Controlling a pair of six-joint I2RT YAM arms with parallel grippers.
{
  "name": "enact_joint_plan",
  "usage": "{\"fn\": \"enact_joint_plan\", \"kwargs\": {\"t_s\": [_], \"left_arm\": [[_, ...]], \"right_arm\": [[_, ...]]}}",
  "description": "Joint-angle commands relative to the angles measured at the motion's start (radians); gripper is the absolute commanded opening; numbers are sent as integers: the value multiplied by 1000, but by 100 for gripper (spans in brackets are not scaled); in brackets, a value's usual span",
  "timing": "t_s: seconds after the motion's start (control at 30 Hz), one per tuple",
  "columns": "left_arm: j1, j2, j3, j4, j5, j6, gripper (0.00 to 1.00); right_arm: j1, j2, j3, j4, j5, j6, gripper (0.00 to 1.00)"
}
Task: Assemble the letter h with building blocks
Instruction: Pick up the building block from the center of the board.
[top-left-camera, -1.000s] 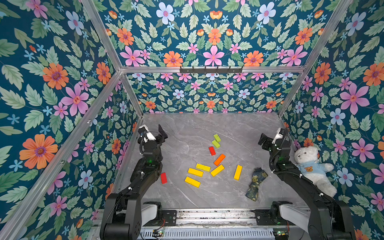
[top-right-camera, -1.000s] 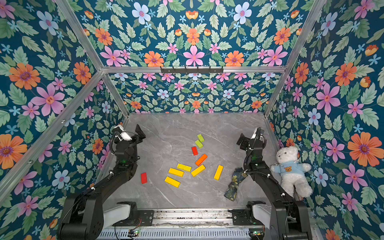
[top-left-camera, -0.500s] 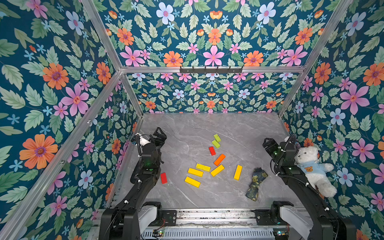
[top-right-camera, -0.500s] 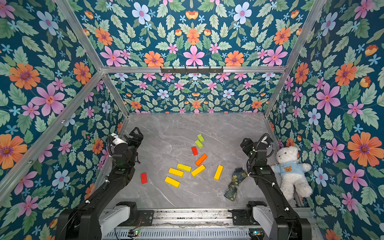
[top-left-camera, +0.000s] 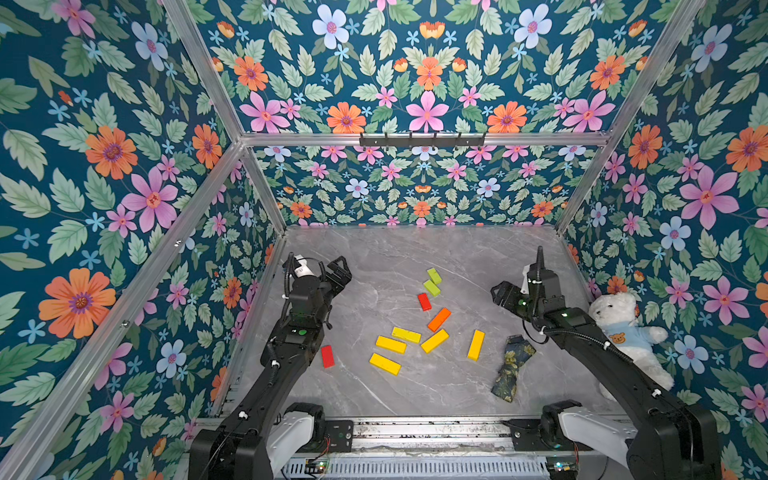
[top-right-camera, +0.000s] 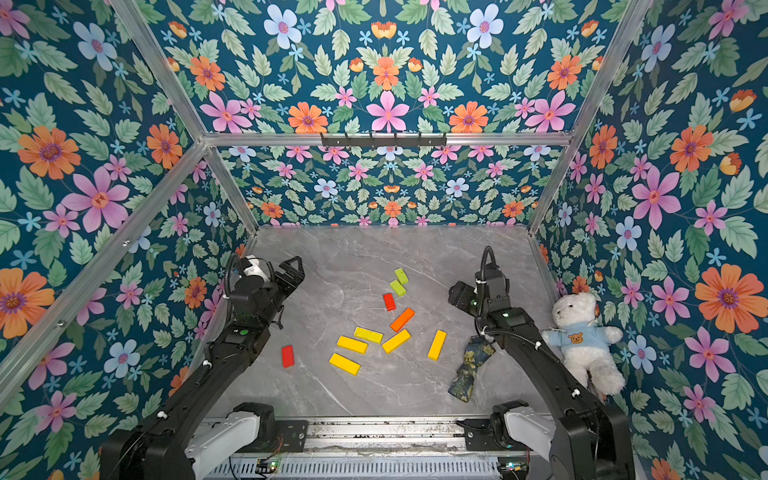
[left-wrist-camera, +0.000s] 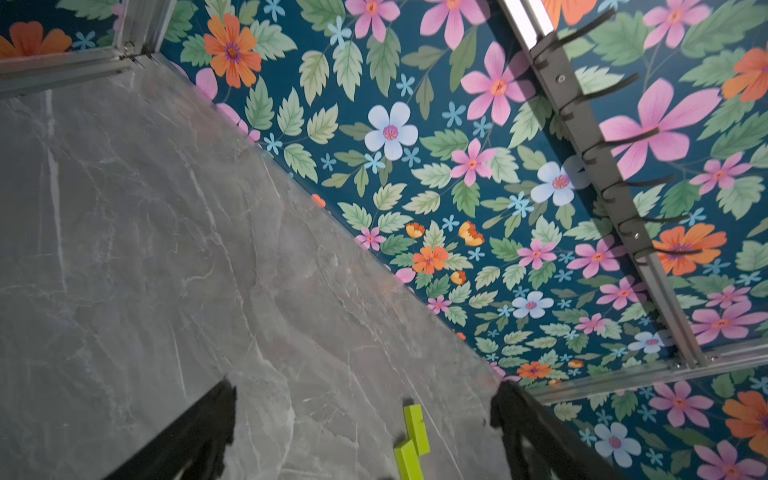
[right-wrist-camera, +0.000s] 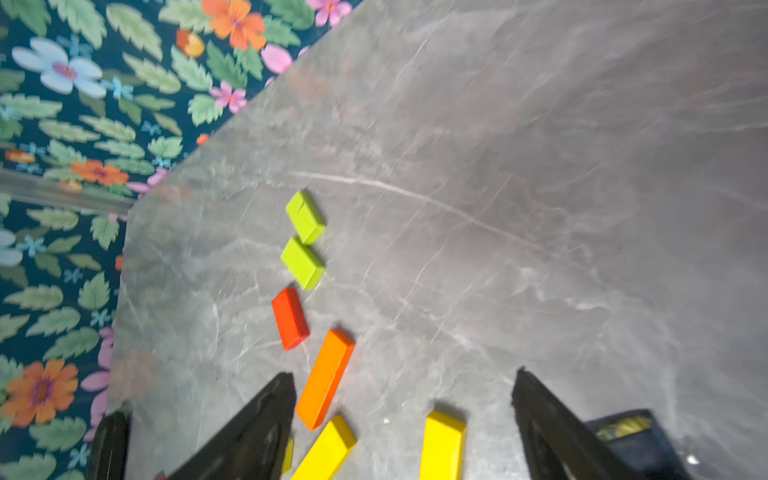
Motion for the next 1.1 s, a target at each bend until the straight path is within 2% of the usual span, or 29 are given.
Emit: {"fn": "enact_joint_plan", "kwargs": {"t_s": [0.0,0.1,0.33,0.73,0.87,1.07], "left_arm": [[-22,-5,-4,-96,95,28,100],[-65,-27,-26,-124,68,49,100],[-131,-6,-54,-192,38,76,99],[-165,51,-124,-206,-6,41,100],[-193,48,-112,-267,-68,54,100],[-204,29,-115,-282,-87,70,100]], "right_arm": [[69,26,12,-88,23,15,80],[129,66,23,-153,70,68,78],[188,123,-16,-239,68,148,74],[306,284,5,-281,79,181,70],[324,309,16,-306,109,184,69],[367,361,60,-337,160,170,65]]}}
